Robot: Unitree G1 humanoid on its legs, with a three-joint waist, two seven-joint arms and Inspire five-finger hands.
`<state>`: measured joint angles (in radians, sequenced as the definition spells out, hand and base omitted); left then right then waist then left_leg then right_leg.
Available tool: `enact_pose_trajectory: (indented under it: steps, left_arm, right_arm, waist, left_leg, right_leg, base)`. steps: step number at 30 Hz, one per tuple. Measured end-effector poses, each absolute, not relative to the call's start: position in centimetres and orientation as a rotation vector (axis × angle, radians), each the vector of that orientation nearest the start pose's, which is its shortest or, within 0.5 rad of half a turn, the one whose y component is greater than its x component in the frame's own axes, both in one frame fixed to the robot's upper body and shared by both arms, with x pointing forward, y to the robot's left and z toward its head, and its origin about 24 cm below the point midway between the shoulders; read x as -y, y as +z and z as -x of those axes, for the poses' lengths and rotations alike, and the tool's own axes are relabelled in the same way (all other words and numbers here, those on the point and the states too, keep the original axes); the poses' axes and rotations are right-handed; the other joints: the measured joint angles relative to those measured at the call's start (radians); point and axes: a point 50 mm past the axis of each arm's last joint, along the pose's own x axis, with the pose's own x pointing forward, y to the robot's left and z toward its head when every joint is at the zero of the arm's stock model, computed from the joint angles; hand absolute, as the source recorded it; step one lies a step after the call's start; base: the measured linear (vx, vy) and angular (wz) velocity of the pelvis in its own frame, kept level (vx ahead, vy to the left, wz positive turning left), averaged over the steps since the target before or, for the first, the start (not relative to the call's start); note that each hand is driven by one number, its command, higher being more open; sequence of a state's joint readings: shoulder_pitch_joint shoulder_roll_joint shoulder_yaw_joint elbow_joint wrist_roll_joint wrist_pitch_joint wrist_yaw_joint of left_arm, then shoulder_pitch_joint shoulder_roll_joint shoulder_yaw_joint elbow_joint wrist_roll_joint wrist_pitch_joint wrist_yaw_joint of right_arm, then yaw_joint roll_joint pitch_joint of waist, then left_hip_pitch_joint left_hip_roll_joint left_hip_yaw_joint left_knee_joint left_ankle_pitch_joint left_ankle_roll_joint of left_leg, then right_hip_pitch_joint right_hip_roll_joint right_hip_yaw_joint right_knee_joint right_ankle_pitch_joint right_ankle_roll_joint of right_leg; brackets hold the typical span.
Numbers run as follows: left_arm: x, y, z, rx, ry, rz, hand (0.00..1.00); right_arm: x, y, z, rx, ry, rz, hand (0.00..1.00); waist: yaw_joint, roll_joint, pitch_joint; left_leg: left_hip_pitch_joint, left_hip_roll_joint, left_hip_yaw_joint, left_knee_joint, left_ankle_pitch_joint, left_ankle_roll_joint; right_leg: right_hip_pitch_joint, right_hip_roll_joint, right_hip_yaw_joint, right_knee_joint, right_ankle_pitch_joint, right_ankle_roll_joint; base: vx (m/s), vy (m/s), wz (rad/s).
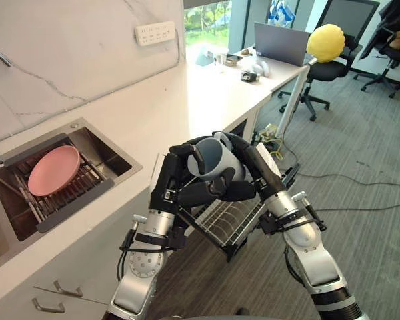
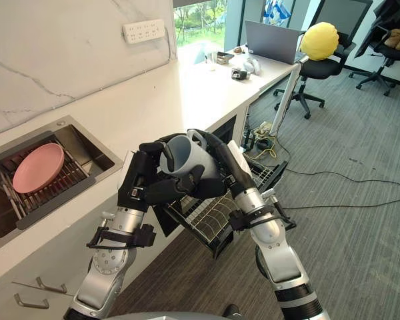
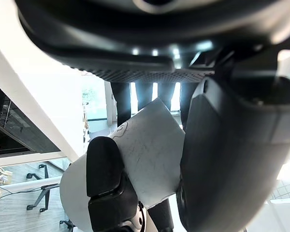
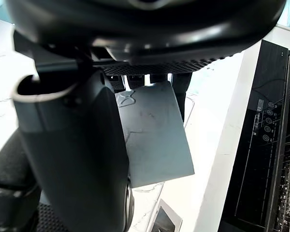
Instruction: Walk over to the sink, pick up the cup, carry it to the dishwasher, place the cup inside the dishwasher, then close the dishwasher door
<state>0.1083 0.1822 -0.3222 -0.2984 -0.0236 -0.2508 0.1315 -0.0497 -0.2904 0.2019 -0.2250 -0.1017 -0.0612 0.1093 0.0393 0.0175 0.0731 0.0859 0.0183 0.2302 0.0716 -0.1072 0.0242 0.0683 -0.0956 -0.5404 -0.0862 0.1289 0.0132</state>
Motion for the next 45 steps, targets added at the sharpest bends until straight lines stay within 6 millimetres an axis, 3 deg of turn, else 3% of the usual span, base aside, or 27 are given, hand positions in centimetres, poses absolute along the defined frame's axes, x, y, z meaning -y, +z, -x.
enact_pose_trajectory:
  steps: [4, 5, 18, 26, 31, 35, 36, 38, 39, 45]
  left_arm:
    - [-10.8, 10.0, -21.4, 0.398, -0.201, 0.005, 0.00]
    - [-10.8, 10.0, -21.4, 0.398, -0.199, 0.006, 1.00]
    - [-10.4, 10.2, -21.5, 0.391, -0.195, 0.120, 1.00]
    - [-12.0, 9.1, -21.1, 0.334, -0.117, 0.250, 1.00]
    - [-13.0, 8.3, -21.4, 0.296, -0.121, 0.390, 1.00]
    - [-13.2, 5.8, -21.3, 0.196, -0.176, 0.513, 1.00]
    - [-13.0, 3.9, -20.7, 0.106, -0.216, 0.564, 1.00]
    - [-12.7, 1.9, -19.9, -0.001, -0.272, 0.618, 1.00]
    - [-11.9, -0.3, -19.0, -0.131, -0.353, 0.655, 1.00]
    - [-9.9, -5.5, -15.9, -0.429, -0.461, 0.550, 1.00]
  right_arm:
    - [13.1, 10.2, -25.0, 0.298, 0.342, 0.376, 0.00]
    - [13.1, 10.2, -25.0, 0.298, 0.334, 0.374, 0.00]
    - [12.8, 7.8, -24.6, 0.184, 0.260, 0.144, 0.00]
    - [13.4, 6.4, -24.6, 0.114, 0.197, -0.100, 0.00]
    - [14.4, 4.8, -24.5, 0.048, 0.127, -0.149, 0.00]
    - [16.0, 3.4, -24.0, -0.002, 0.037, -0.181, 0.00]
    - [17.1, 3.2, -23.5, -0.003, -0.014, -0.212, 0.00]
    - [18.1, 3.0, -23.3, -0.001, -0.054, -0.233, 0.00]
    - [19.0, 3.1, -23.2, 0.014, -0.088, -0.234, 0.00]
    - [19.7, 3.8, -23.4, 0.067, -0.107, -0.253, 0.00]
  waist:
    - [0.000, 0.000, 0.000]
    - [-0.001, 0.000, 0.000]
    - [-0.002, 0.000, 0.000]
    - [-0.004, -0.001, 0.000]
    - [-0.004, -0.001, 0.000]
    - [-0.005, -0.002, 0.001]
    - [-0.007, -0.003, 0.001]
    - [-0.011, -0.003, 0.001]
    - [-0.013, -0.003, 0.002]
    - [-0.031, -0.007, 0.004]
  left_leg:
    - [0.000, 0.000, 0.000, 0.000, 0.001, 0.000]
    - [0.000, 0.000, 0.000, 0.000, 0.001, 0.000]
    - [0.000, 0.000, 0.000, -0.005, 0.002, 0.000]
    - [0.002, -0.003, 0.000, -0.032, 0.016, -0.001]
    - [0.001, -0.004, -0.003, -0.034, 0.016, 0.000]
    - [-0.002, -0.006, -0.005, -0.035, 0.017, 0.000]
    - [-0.007, -0.007, -0.008, -0.036, 0.017, 0.000]
    - [-0.007, -0.007, -0.010, -0.038, 0.017, 0.000]
    - [-0.007, -0.008, -0.011, -0.039, 0.017, 0.000]
    - [-0.021, -0.007, -0.008, -0.038, 0.017, 0.000]
  right_leg:
    - [0.000, 0.000, 0.000, 0.000, 0.001, -0.001]
    - [0.000, 0.000, 0.000, 0.000, 0.001, -0.001]
    - [-0.001, 0.000, 0.000, 0.000, 0.001, 0.000]
    - [-0.013, 0.000, 0.000, 0.000, 0.001, 0.000]
    - [-0.013, -0.001, 0.000, 0.000, 0.001, 0.000]
    - [-0.016, -0.003, 0.000, 0.000, 0.000, 0.000]
    - [-0.019, -0.004, -0.003, 0.000, 0.000, 0.000]
    - [-0.019, -0.004, -0.003, 0.000, 0.000, 0.000]
    - [-0.020, -0.005, -0.003, 0.000, -0.001, 0.002]
    - [-0.035, -0.005, -0.001, 0.000, -0.001, 0.002]
  base:
    - [0.00, 0.000, 0.00]
    - [0.00, 0.000, 0.00]
    - [0.00, 0.000, 0.00]
    - [0.00, 0.008, 0.00]
    - [0.01, 0.036, 0.02]
    - [0.00, 0.029, 0.02]
    - [0.01, 0.040, 0.04]
    - [0.02, 0.041, 0.04]
    - [0.00, 0.000, 0.00]
    - [0.00, 0.012, 0.00]
